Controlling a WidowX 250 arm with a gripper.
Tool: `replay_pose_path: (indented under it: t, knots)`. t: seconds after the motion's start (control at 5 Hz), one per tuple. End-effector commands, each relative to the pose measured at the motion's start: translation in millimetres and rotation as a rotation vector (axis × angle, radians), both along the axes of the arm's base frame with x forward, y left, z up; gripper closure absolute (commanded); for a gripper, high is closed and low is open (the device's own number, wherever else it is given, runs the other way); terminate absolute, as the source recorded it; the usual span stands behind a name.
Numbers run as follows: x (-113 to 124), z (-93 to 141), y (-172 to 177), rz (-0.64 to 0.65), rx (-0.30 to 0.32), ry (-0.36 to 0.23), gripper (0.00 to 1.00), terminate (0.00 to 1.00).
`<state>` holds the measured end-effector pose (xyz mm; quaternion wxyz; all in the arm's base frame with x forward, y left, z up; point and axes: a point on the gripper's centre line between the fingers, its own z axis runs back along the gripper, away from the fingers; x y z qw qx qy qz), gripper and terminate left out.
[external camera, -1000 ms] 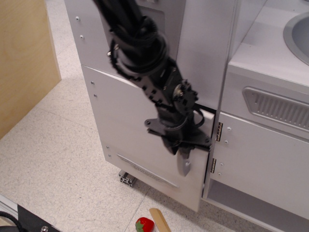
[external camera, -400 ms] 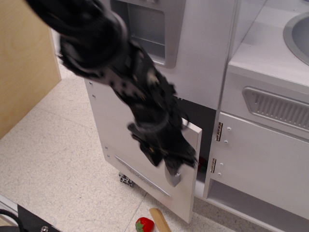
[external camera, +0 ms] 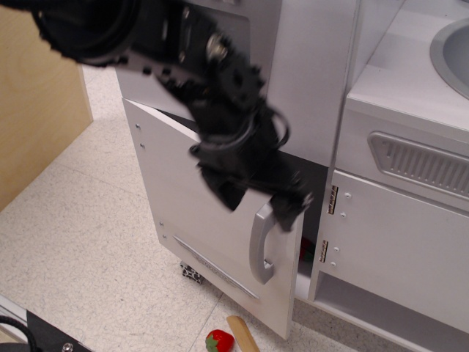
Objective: Open low fridge
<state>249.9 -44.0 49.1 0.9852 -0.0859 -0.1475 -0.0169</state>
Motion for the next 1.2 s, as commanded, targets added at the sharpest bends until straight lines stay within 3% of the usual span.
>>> replay_pose_path:
  t: [0.0,0.2,0.4,0.6,1.0]
  knots:
    - [49,11,-12,0.035,-0.006,-0.104,0.0,0.0]
    - [65,-9,-18,0.04,0.035,-0.093,0.0,0.0]
    - [70,-32,-21,0.031,0.081,-0.115,0.0,0.0]
    - [71,-47,-17,0.048,0.105,-0.095,0.0,0.0]
    - [30,-64,9,0.047,0.122,0.021,0.0,0.0]
